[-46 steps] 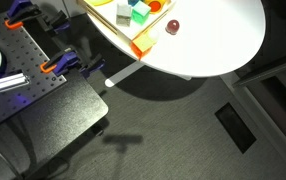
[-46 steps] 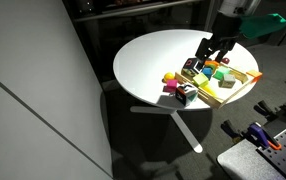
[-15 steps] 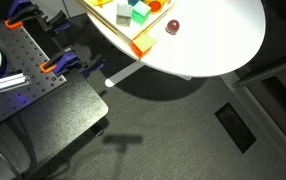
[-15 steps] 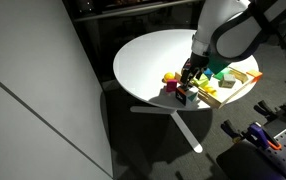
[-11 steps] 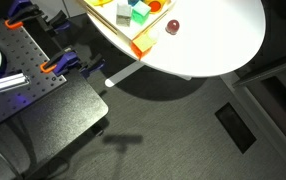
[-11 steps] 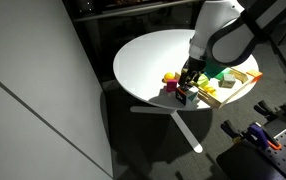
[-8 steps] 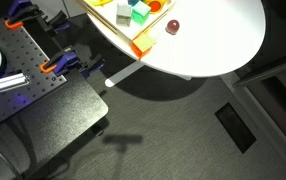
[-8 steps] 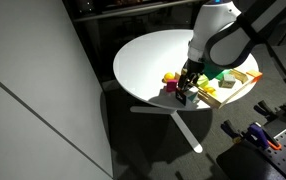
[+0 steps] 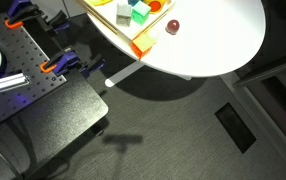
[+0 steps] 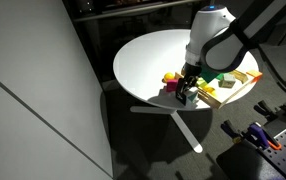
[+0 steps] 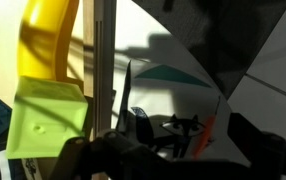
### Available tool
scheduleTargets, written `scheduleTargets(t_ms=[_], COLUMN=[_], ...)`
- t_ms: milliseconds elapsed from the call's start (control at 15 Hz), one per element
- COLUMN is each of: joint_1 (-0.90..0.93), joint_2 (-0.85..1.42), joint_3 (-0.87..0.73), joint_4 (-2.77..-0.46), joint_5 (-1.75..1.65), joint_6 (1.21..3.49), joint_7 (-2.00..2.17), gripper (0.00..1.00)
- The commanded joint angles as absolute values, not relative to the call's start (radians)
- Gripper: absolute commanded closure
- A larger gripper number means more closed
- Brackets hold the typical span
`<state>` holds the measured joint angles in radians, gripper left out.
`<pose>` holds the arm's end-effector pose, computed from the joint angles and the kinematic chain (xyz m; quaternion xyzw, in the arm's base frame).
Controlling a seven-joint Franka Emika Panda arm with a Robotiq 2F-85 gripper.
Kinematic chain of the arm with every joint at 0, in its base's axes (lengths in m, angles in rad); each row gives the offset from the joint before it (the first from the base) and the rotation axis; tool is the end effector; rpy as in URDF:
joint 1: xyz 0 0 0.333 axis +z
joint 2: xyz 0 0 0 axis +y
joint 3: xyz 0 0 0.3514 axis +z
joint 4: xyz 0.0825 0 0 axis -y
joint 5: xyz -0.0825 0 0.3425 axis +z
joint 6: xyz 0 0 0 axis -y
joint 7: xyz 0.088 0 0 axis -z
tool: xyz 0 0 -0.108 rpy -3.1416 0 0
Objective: Pick up the plushy cube from the table and put it in the crate
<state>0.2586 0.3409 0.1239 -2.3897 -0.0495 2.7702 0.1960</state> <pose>0.4632 0.1884 0.2525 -0.9934 -0.1119 -0.0174 0.0168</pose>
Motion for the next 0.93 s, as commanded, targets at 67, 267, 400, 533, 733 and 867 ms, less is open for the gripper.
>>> scheduleTargets(t_ms=[67, 267, 400, 533, 733, 867], joint_1=[0.299, 0.301, 0.292, 0.277, 0.265, 0.255], joint_2=[0.357, 0.343, 0.328, 0.305, 0.279, 0.259], joint_3=[0.079, 0.07, 0.078, 0.093, 0.104, 0.112], joint_4=[-2.364, -2.365, -2.37, -2.378, -2.384, -2.384], joint_5=[-0.091, -0.086, -0.073, -0.054, -0.038, -0.024], joint_6=[2.748, 2.726, 2.711, 2.689, 2.657, 2.636], joint_7=[0.243, 0.248, 0.24, 0.223, 0.213, 0.206], gripper=[0.25, 0.51, 0.64, 0.79, 0.94, 0.99])
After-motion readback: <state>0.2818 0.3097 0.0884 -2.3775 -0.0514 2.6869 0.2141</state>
